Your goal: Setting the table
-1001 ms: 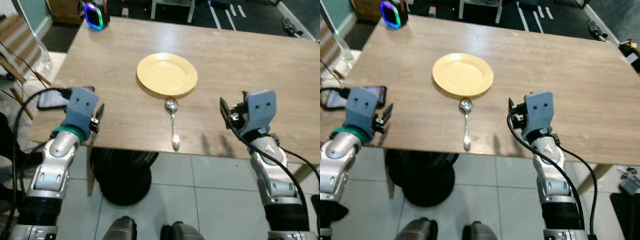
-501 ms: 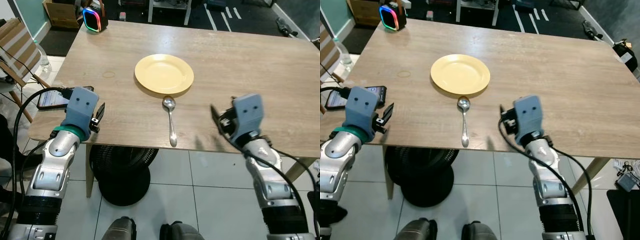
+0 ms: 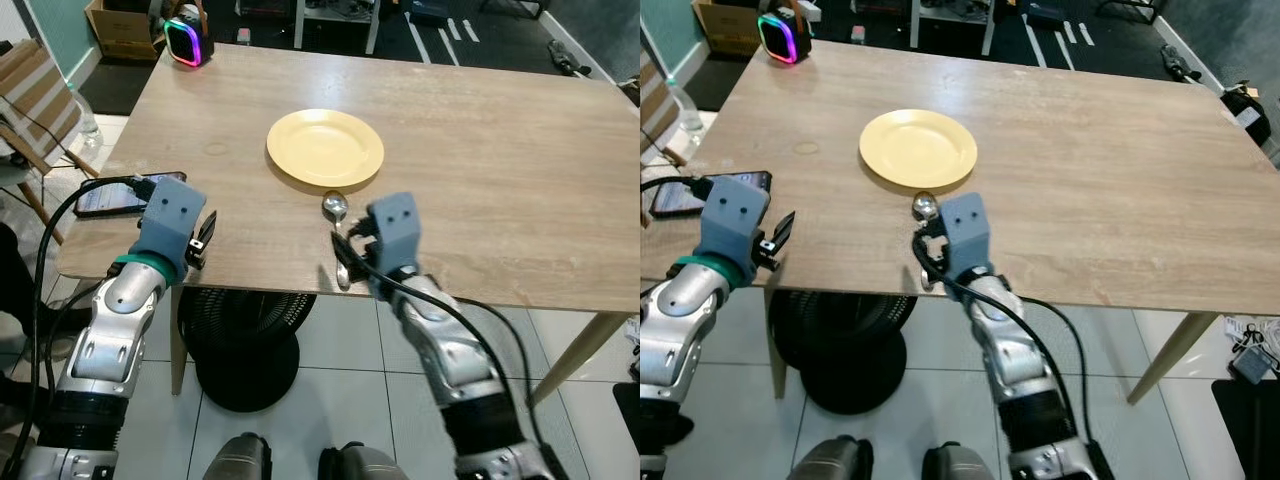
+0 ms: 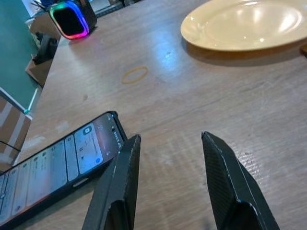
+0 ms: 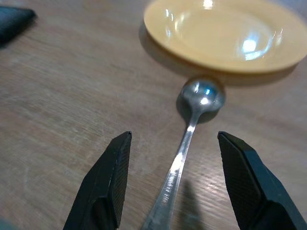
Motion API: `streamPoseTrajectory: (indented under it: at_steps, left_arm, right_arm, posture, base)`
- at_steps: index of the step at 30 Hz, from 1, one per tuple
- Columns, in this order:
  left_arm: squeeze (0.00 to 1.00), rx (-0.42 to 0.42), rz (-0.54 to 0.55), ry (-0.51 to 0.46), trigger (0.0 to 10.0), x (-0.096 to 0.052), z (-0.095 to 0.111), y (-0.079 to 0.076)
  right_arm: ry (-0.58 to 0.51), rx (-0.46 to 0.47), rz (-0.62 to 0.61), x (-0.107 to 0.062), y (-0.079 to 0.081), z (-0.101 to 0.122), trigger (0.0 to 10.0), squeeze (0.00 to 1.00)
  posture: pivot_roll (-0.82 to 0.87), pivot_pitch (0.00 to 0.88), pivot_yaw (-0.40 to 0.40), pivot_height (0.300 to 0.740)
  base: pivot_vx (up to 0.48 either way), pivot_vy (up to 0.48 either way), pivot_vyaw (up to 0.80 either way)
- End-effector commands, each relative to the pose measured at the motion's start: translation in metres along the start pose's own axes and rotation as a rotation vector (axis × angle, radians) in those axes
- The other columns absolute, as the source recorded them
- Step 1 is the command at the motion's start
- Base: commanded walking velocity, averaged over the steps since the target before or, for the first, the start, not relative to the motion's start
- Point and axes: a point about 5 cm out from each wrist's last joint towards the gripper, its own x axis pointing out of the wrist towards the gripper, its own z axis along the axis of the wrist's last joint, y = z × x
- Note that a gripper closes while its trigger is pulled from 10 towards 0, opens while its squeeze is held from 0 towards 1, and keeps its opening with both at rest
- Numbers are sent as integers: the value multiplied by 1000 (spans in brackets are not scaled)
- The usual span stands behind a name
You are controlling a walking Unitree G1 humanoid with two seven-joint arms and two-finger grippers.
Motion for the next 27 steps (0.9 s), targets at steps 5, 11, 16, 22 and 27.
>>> streamPoseTrajectory:
  at_steps: [5, 11, 16, 22, 27]
  left_arm:
    - [0, 13, -4, -9, 10000, -1, 6, 1]
    - [0, 7, 3, -7, 10000, -6, 9, 0]
    - [0, 5, 7, -4, 10000, -8, 9, 0]
    - [0, -12, 29, 9, 10000, -13, 9, -2]
    - [0, -14, 33, 16, 10000, -15, 7, -2]
  right_arm:
    - [53, 36, -65, 6, -6, -3, 10000, 0]
    - [131, 23, -153, 10, -14, -6, 10000, 0]
    - [160, -16, -155, 11, -13, -8, 9373, 0]
    - [211, -65, -152, 16, -9, -14, 6314, 0]
    - [238, -68, -165, 17, -13, -18, 2745, 0]
  posture:
    - [118, 57, -24, 740]
    - [126, 88, -39, 740]
    - [125, 100, -52, 740]
    - [129, 113, -79, 740]
    - [131, 114, -86, 740]
  base:
    - [0, 0, 0]
    - [0, 0, 0]
    - [0, 0, 0]
    - [0, 0, 0]
    - [0, 0, 0]
